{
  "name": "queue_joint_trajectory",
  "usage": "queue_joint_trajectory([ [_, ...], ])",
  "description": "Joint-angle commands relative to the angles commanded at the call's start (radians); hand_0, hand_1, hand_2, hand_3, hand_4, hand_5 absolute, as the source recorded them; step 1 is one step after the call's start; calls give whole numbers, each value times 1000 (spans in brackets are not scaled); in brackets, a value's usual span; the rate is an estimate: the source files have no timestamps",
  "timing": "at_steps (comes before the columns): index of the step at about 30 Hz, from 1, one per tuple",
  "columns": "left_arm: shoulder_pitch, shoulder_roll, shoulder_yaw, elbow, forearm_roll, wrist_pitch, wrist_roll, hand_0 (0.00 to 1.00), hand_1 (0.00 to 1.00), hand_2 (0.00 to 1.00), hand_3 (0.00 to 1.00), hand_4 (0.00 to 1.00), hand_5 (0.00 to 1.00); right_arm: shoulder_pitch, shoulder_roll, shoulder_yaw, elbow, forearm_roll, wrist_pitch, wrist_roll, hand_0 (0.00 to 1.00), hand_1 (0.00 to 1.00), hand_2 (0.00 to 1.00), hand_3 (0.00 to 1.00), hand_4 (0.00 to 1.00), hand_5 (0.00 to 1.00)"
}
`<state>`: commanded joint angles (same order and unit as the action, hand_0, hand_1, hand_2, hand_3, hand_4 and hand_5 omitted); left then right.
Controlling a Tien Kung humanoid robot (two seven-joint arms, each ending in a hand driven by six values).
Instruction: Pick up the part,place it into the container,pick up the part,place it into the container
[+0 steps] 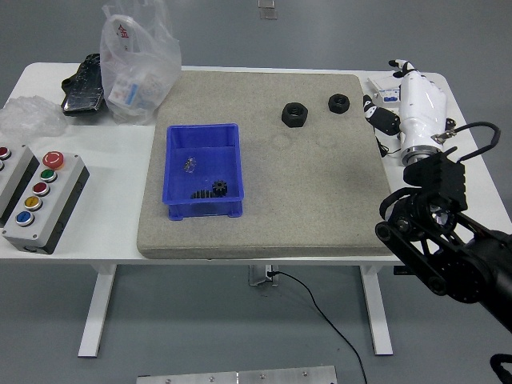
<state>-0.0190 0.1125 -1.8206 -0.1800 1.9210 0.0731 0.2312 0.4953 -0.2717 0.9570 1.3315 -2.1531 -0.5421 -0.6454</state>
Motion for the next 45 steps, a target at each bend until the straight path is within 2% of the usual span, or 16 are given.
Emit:
queue_joint_trajectory([
  [7, 2, 3, 1, 0, 2, 1, -1, 740, 647, 601, 738, 745, 610, -36, -4, 51, 26, 7, -29, 0, 412, 641, 723, 784, 710, 246],
  [17, 3, -7, 12, 0, -26, 4, -3, 741, 647, 601, 738, 745, 610, -65, -10, 126, 53, 7, -53, 0, 406, 638, 718, 777, 697, 242],
  [26, 14, -22, 9, 0, -46, 8, 6, 740, 637, 596, 737, 745, 608, -91, 5, 215, 75, 19, -67, 51, 400, 630, 715, 763, 700, 225],
  [37, 15, -27, 16, 0, -63, 12, 9, 740, 622, 592, 737, 745, 607, -81, 21, 224, 66, -12, -84, 33, 399, 627, 714, 759, 699, 227],
  [38, 15, -27, 17, 0, -63, 12, 9, 740, 593, 583, 736, 745, 605, -80, 23, 223, 65, -5, -91, 36, 398, 627, 714, 758, 697, 230],
  [45, 16, -34, 3, 0, -47, -2, 3, 740, 600, 583, 739, 760, 590, -90, 28, 236, 60, 126, -103, 130, 401, 626, 714, 753, 698, 233],
])
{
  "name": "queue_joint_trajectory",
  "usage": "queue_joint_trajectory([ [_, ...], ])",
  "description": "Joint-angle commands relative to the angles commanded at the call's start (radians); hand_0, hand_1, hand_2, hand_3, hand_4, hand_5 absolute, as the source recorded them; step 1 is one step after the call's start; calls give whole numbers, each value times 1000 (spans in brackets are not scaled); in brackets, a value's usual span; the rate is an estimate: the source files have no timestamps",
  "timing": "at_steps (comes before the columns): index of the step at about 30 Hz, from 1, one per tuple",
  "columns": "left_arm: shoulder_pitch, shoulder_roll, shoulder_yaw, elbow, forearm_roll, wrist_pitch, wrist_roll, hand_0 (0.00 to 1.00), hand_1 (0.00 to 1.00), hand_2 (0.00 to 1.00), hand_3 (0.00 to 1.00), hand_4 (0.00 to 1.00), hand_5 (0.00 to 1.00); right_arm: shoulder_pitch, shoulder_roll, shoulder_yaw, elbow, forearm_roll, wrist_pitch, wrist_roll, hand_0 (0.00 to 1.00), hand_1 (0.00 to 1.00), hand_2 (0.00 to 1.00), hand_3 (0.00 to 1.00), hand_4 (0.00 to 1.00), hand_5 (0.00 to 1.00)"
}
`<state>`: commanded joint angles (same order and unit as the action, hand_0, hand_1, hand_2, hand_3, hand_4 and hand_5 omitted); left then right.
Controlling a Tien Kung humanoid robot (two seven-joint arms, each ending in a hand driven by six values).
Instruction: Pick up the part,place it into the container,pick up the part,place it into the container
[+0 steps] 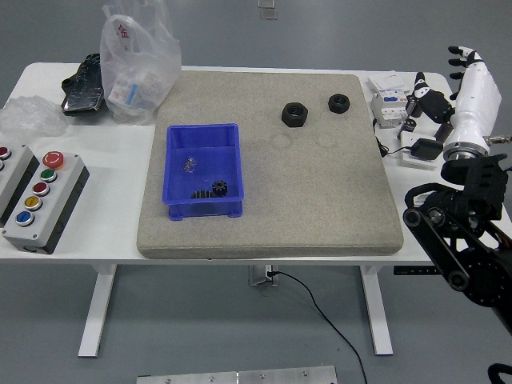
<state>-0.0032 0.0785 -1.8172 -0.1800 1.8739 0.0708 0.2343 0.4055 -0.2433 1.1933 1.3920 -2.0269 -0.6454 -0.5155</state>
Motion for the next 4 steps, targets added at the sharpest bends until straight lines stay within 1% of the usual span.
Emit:
queue_joint_trajectory([
  [4, -3, 0, 0, 0, 3, -1, -4, 740, 600, 583, 739, 760, 590, -8, 0, 12, 13, 47, 0, 33, 401, 626, 714, 753, 698, 233],
])
